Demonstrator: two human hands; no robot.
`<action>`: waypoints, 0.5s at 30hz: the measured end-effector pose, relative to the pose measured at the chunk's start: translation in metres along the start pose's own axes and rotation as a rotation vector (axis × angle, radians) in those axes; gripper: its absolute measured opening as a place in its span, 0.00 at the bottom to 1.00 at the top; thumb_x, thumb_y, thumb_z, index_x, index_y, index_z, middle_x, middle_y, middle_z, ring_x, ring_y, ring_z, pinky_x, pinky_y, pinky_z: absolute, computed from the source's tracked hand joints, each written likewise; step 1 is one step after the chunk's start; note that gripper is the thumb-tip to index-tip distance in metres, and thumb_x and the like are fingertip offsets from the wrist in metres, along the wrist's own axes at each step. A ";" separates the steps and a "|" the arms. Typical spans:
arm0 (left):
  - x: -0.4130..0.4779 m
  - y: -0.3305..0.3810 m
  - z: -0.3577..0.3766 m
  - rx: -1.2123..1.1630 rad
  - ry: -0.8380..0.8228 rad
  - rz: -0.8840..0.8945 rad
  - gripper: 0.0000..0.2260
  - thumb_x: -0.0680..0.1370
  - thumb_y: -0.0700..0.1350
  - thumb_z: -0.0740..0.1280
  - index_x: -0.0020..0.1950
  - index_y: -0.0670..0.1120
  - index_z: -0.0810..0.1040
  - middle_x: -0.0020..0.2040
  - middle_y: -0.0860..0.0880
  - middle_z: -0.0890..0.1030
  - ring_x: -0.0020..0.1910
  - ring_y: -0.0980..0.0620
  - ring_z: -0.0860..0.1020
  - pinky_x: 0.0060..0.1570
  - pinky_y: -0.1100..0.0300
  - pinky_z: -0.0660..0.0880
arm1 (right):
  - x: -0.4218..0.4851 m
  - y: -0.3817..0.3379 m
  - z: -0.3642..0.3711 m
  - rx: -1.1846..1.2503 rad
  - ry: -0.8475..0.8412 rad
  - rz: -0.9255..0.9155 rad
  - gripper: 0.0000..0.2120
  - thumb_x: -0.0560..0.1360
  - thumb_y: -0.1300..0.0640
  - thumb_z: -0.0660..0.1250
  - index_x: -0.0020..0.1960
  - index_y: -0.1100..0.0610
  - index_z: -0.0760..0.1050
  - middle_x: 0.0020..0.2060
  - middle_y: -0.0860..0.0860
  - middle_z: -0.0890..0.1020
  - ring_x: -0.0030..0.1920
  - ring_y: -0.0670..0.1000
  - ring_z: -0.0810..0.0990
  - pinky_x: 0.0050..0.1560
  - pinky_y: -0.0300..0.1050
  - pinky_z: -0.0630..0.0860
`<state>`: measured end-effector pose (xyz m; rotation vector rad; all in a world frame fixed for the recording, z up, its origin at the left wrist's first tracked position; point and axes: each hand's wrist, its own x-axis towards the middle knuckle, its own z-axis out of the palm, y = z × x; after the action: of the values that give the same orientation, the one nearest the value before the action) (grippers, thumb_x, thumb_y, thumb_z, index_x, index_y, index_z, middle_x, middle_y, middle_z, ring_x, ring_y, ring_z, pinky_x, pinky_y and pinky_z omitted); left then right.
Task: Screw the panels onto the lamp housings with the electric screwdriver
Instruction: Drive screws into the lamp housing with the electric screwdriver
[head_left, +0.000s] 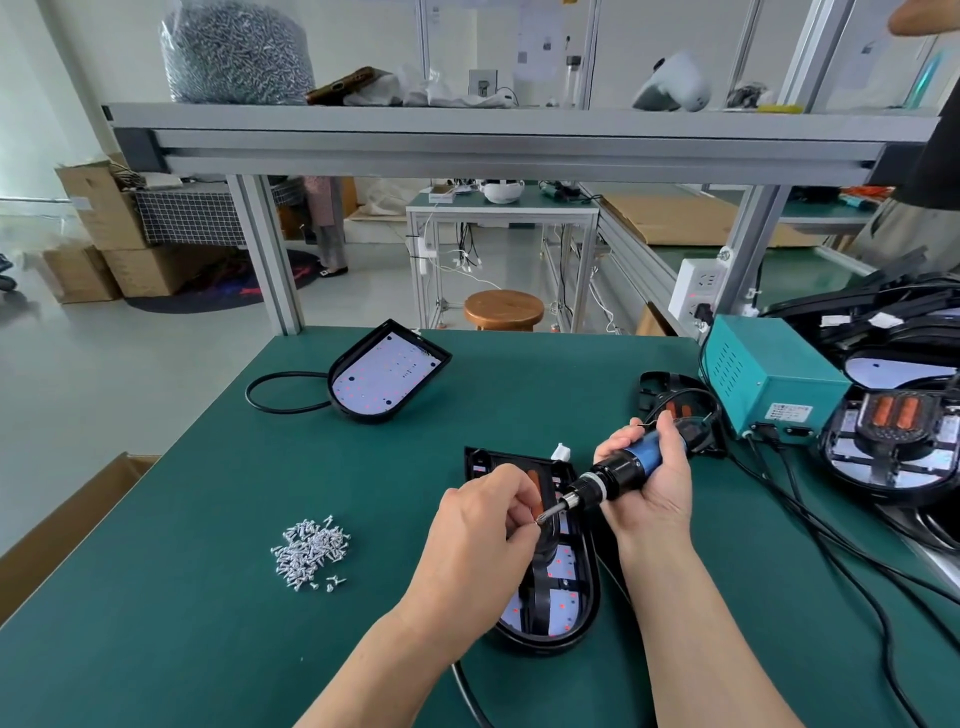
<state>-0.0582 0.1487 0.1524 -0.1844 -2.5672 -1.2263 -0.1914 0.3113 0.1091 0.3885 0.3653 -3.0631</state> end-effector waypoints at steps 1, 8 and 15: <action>0.000 0.000 0.000 0.003 0.004 -0.003 0.10 0.72 0.35 0.67 0.45 0.50 0.76 0.38 0.55 0.79 0.43 0.54 0.76 0.40 0.68 0.72 | 0.000 0.000 0.000 -0.002 0.001 -0.002 0.12 0.78 0.50 0.71 0.48 0.58 0.73 0.34 0.48 0.77 0.35 0.44 0.75 0.40 0.34 0.73; 0.001 0.001 0.000 0.037 0.014 -0.011 0.10 0.72 0.35 0.67 0.45 0.50 0.76 0.38 0.55 0.79 0.43 0.54 0.76 0.42 0.67 0.72 | -0.002 0.000 0.002 0.001 0.006 -0.004 0.12 0.78 0.51 0.71 0.49 0.57 0.72 0.36 0.48 0.77 0.35 0.44 0.75 0.42 0.34 0.71; 0.000 0.002 0.003 0.073 0.004 -0.006 0.10 0.72 0.36 0.67 0.46 0.51 0.76 0.38 0.56 0.79 0.43 0.54 0.75 0.50 0.58 0.73 | -0.003 0.001 0.003 -0.003 0.020 -0.012 0.12 0.78 0.51 0.71 0.51 0.57 0.72 0.36 0.49 0.77 0.35 0.44 0.75 0.42 0.35 0.72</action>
<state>-0.0582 0.1517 0.1520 -0.1580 -2.6058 -1.1319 -0.1894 0.3097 0.1121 0.4181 0.3737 -3.0727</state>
